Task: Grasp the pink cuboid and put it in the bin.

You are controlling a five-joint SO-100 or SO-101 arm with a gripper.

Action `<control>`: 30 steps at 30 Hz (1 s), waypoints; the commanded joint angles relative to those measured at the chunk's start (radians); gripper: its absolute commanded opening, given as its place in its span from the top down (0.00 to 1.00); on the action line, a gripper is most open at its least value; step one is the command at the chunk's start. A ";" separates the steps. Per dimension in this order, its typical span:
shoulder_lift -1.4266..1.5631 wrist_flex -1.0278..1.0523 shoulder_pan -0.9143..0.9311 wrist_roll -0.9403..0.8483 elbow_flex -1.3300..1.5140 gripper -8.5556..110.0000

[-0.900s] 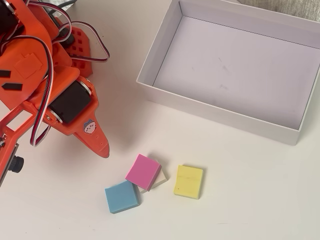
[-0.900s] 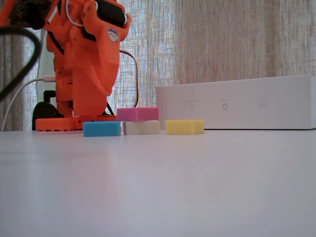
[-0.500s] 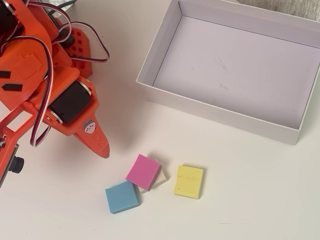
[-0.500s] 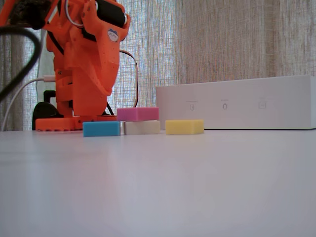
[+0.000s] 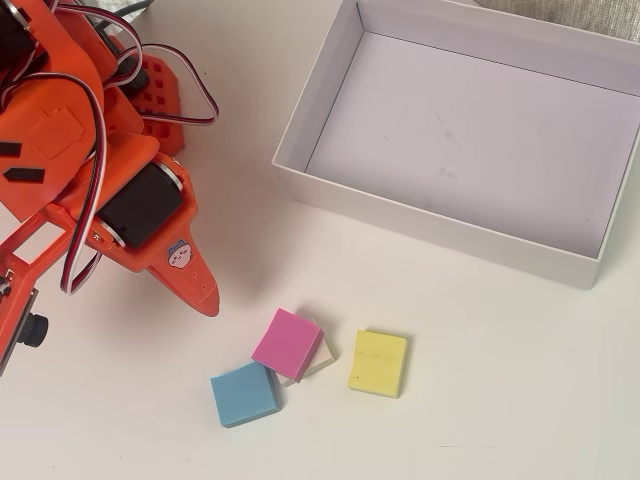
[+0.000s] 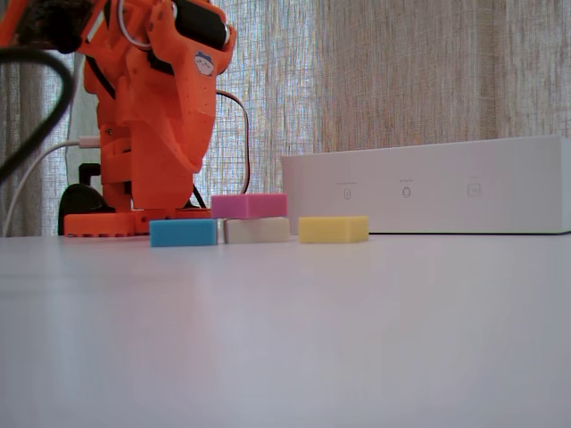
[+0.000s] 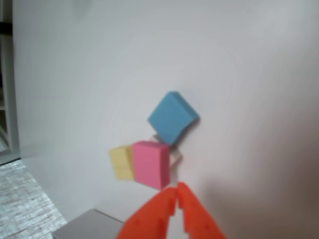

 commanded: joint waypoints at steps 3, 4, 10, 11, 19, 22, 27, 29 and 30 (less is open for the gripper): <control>0.006 -0.015 -0.002 -0.003 -0.006 1.00; 0.006 -0.015 -0.002 -0.003 -0.006 1.00; 0.006 -0.014 -0.005 -0.009 -0.006 1.00; 0.006 -0.014 -0.009 -0.012 -0.006 1.00; -0.046 -0.028 0.006 -0.035 -0.021 0.98; -0.224 -0.067 -0.020 -0.049 -0.215 0.94; -0.644 -0.061 -0.083 -0.049 -0.802 0.86; -0.773 -0.043 -0.107 -0.051 -1.006 0.77; -0.830 -0.018 -0.126 -0.051 -1.100 0.74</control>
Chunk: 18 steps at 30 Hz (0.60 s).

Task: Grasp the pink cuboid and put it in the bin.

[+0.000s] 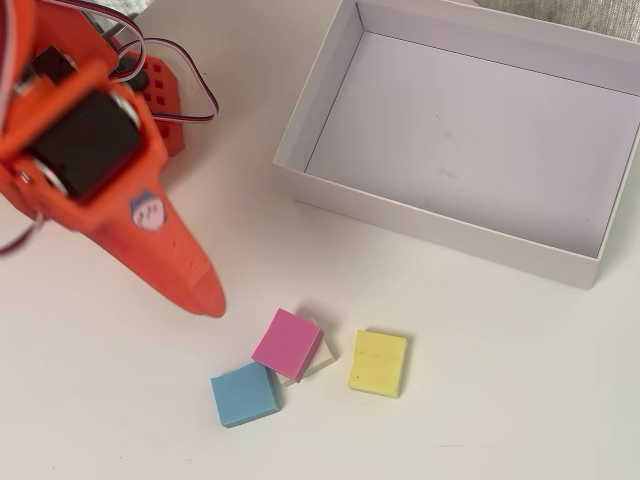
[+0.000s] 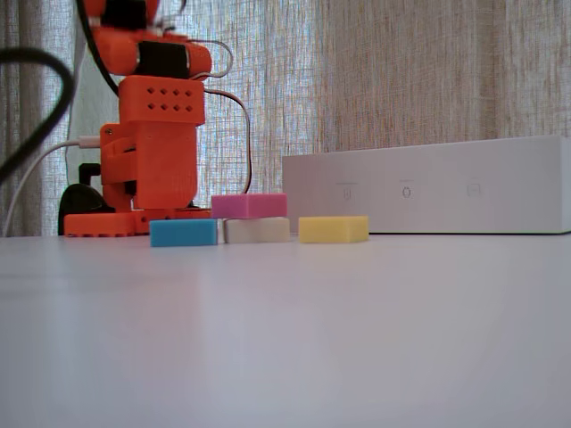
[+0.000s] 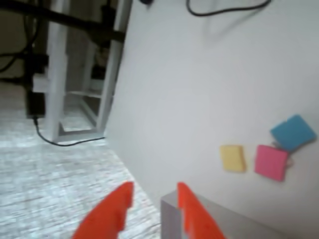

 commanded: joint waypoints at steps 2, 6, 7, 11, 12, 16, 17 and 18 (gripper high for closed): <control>-0.284 0.135 -0.058 -0.011 -0.423 0.72; -0.480 0.357 -0.071 -0.011 -0.658 0.72; -0.511 0.382 -0.060 -0.012 -0.657 0.72; -0.560 0.419 -0.026 -0.032 -0.552 0.71; -0.560 0.410 -0.020 -0.057 -0.502 0.70; -0.549 0.331 0.000 -0.117 -0.310 0.70; -0.549 0.318 0.000 -0.117 -0.278 0.70; -0.554 0.304 0.000 -0.117 -0.247 0.70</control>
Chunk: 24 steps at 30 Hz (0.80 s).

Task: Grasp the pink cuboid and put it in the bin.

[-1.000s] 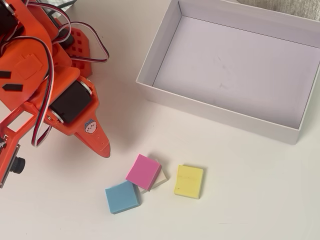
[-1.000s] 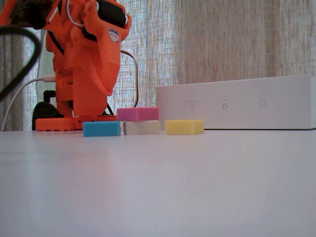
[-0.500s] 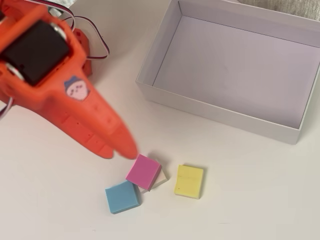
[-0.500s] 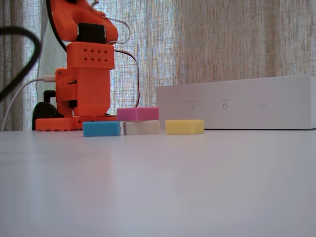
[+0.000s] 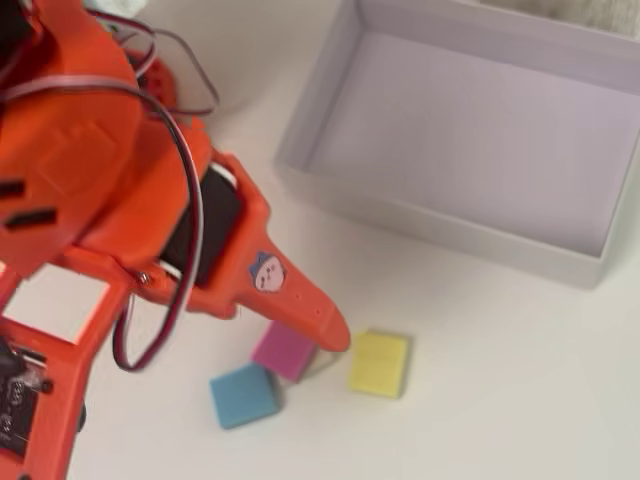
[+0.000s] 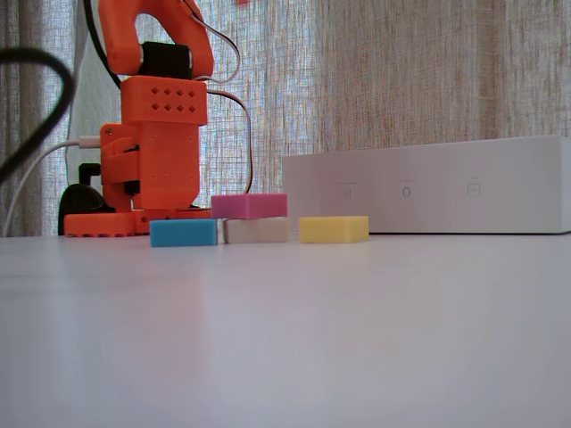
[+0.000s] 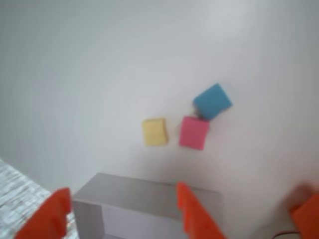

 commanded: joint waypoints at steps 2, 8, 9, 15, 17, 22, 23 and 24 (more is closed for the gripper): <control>-0.006 -0.055 0.005 -0.017 0.095 0.70; -0.055 -0.167 0.017 -0.015 0.216 0.70; -0.066 -0.172 0.020 -0.015 0.225 0.70; -0.110 -0.212 0.040 -0.015 0.287 0.69; -0.112 -0.202 0.041 -0.017 0.298 0.69; -0.112 -0.202 0.058 -0.017 0.339 0.69; -0.115 -0.212 0.063 -0.017 0.347 0.70; -0.121 -0.221 0.067 -0.017 0.354 0.70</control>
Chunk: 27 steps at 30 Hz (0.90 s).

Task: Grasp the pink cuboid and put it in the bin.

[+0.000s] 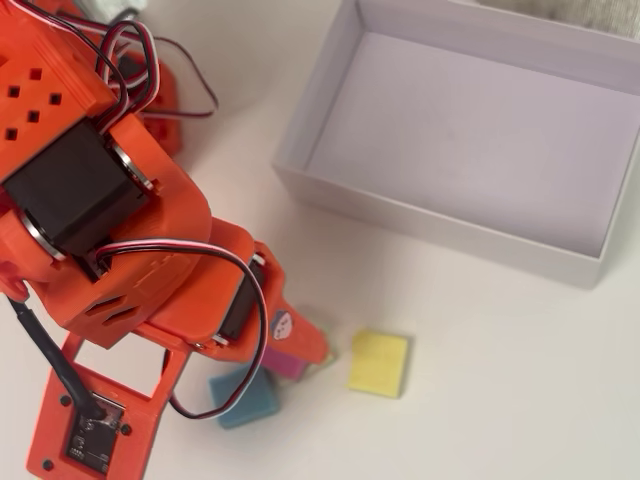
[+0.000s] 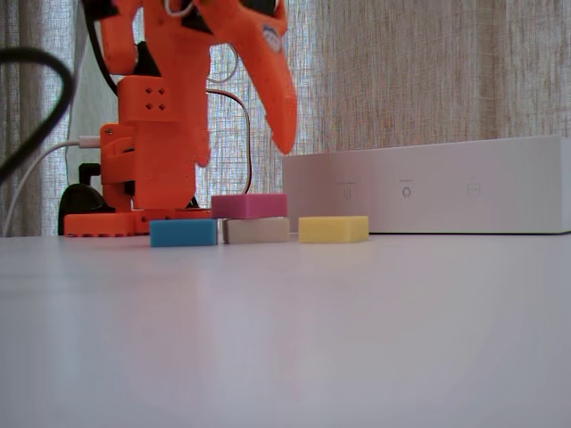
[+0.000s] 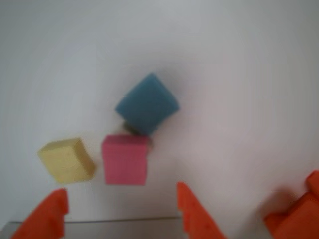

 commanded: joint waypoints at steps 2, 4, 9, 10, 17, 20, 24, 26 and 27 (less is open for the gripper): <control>-0.018 -0.031 0.012 -0.008 0.021 0.70; -0.031 -0.049 0.012 -0.006 0.028 0.70; -0.052 -0.086 -0.003 -0.003 0.028 0.72; -0.058 -0.092 -0.008 -0.002 0.028 0.72; -0.080 -0.115 -0.041 0.002 0.029 0.77; -0.077 -0.115 -0.049 0.002 0.029 0.78; -0.077 -0.120 -0.051 0.003 0.031 0.78; -0.077 -0.127 -0.051 0.003 0.037 0.78; -0.077 -0.133 -0.049 0.003 0.040 0.78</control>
